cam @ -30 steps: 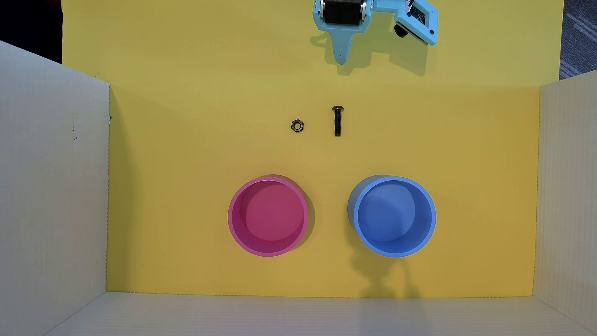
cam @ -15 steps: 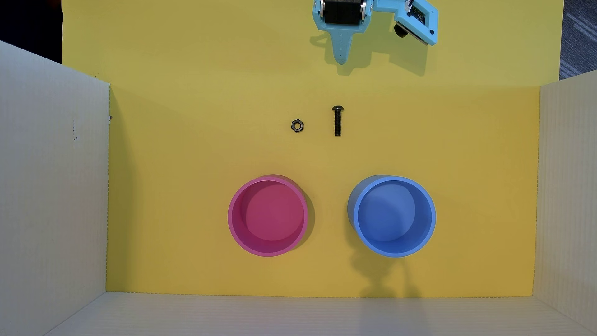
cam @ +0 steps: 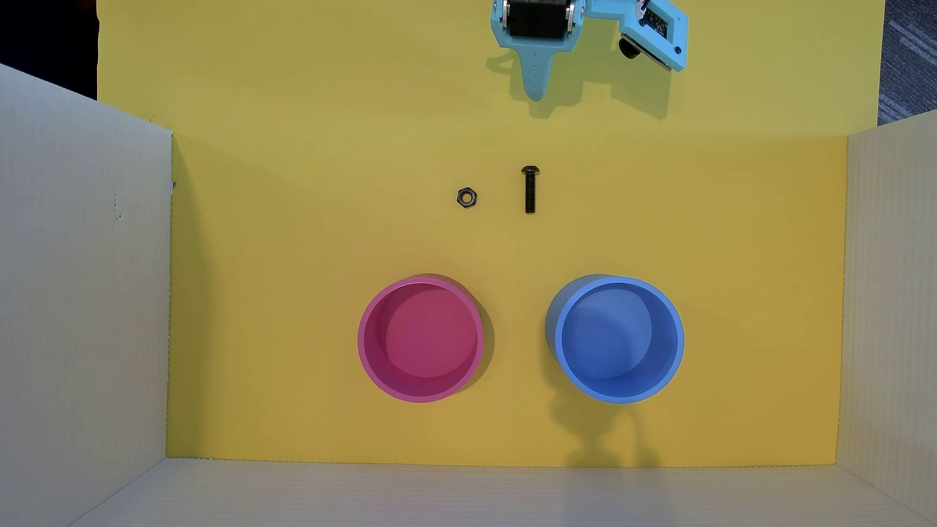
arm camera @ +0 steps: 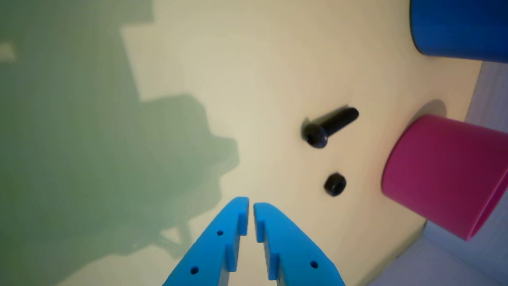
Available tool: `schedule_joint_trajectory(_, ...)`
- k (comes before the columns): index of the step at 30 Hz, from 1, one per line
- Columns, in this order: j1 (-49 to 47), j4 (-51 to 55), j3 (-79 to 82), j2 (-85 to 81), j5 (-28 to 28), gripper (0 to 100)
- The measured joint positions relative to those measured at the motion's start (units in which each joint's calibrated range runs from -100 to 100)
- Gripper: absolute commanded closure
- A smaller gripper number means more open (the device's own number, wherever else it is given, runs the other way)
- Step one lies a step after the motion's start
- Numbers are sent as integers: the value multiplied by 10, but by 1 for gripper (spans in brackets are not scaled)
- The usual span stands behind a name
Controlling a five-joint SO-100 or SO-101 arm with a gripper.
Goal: Pick up the bolt and place it in the pink box
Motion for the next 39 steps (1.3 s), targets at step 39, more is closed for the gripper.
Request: schedule_joint_trajectory(39,-4,0,5,0,-1,99)
